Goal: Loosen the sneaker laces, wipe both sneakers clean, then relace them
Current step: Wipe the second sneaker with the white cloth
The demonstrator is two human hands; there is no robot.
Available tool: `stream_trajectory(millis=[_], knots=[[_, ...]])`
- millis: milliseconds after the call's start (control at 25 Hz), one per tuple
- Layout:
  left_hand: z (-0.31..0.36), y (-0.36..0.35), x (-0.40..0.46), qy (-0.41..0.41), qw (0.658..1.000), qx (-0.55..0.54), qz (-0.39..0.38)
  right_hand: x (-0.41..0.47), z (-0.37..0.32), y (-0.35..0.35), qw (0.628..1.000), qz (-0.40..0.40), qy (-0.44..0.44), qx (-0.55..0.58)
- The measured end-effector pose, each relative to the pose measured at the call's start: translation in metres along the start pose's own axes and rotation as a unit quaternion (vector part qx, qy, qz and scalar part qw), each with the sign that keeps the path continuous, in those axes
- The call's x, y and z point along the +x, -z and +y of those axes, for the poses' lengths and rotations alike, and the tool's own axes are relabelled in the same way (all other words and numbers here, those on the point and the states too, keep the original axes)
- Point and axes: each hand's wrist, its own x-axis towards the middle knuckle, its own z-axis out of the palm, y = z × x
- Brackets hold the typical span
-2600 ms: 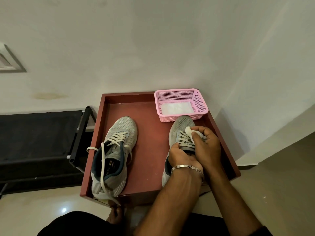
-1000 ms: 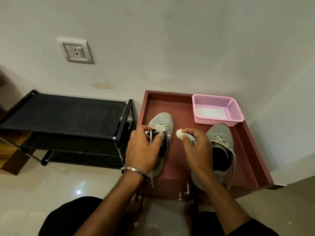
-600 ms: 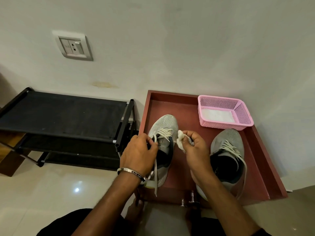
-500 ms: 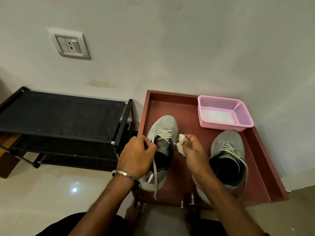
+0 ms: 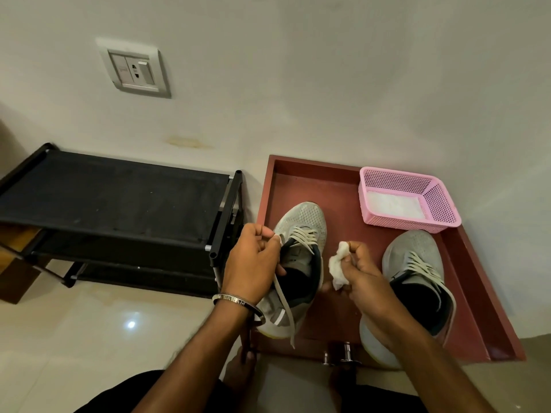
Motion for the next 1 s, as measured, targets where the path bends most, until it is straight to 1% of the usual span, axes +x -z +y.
stream_trajectory(millis=[40, 120, 200, 280, 360, 440, 560, 640, 760, 880, 1000], knots=[[0.000, 0.001, 0.001, 0.003, 1.000, -0.010, -0.003, 0.001, 0.000, 0.000, 1.000, 0.005, -0.014, 0.026], [-0.002, -0.002, 0.000, 0.001, 1.000, -0.001, -0.014, 0.002, 0.004, -0.002, 0.999, 0.020, -0.024, 0.027], [-0.002, -0.005, -0.002, -0.027, 0.996, 0.090, -0.007, 0.000, 0.011, -0.008, 0.998, 0.055, -0.005, -0.019], [-0.003, -0.007, -0.004, -0.052, 0.981, 0.183, 0.024, -0.002, 0.015, -0.014, 0.992, 0.110, 0.020, -0.062], [-0.006, -0.004, -0.003, -0.052, 0.971, 0.230, 0.037, -0.001, 0.015, -0.015, 0.987, 0.145, 0.035, -0.061], [-0.009, -0.003, -0.003, -0.034, 0.958, 0.285, 0.022, 0.002, 0.017, -0.015, 0.988, 0.139, 0.018, -0.058], [-0.013, -0.002, -0.001, -0.030, 0.935, 0.353, -0.008, 0.002, 0.024, -0.017, 0.989, 0.103, -0.013, -0.103], [-0.014, -0.001, 0.001, -0.036, 0.937, 0.348, 0.000, 0.000, 0.026, -0.019, 0.987, 0.084, -0.017, -0.134], [-0.012, 0.001, 0.005, -0.031, 0.948, 0.316, 0.020, -0.001, 0.023, -0.020, 0.987, 0.074, -0.005, -0.146], [-0.010, 0.004, 0.006, -0.031, 0.956, 0.290, 0.030, -0.003, 0.012, -0.014, 0.992, 0.077, 0.020, -0.100], [-0.006, 0.007, 0.008, -0.040, 0.962, 0.264, 0.051, -0.008, -0.003, -0.006, 0.997, 0.062, 0.036, -0.034]])
